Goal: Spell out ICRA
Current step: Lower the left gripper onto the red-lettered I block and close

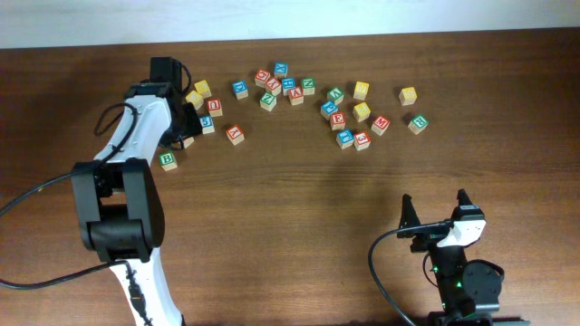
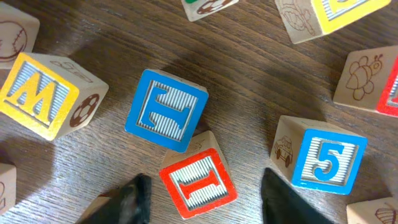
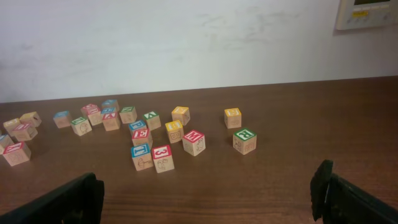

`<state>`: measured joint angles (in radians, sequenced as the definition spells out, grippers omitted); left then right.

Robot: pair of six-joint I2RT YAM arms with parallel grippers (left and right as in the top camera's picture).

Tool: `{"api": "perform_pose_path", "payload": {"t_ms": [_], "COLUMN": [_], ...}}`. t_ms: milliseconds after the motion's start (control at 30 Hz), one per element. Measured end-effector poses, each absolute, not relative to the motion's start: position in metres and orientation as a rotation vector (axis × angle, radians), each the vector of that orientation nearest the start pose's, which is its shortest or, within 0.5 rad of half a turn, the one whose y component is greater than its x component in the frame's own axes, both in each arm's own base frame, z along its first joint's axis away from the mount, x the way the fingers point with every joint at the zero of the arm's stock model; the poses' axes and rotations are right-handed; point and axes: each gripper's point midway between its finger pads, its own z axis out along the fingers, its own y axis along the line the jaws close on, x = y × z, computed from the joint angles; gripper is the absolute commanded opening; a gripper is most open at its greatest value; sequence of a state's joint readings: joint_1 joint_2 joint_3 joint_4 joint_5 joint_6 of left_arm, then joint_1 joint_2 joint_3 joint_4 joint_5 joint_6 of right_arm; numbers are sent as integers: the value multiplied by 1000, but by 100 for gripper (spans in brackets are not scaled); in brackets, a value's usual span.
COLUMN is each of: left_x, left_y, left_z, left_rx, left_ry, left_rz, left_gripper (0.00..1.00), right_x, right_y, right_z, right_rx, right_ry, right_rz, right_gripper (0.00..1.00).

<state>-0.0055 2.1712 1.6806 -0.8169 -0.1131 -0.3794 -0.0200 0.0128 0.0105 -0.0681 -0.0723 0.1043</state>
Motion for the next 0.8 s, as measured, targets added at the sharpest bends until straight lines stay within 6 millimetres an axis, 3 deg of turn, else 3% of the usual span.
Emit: {"api": "perform_pose_path", "payload": {"t_ms": [267,533,800], "left_x": [477,479,476], "left_y": [18,20,20], "left_z": [32,21,20], "left_rx": [-590,-611,-615], "left_ry": [2796,2767,2778], "left_rz": [89,97,101], "left_gripper": [38,24,30], "right_x": [246,246,246], "right_y": [7,7,7], "right_z": [159,159,159], "right_rx": [47,48,47], "right_ry": [1642,1642,1642], "right_rz": [124,125,124], "right_gripper": [98,98,98]}}
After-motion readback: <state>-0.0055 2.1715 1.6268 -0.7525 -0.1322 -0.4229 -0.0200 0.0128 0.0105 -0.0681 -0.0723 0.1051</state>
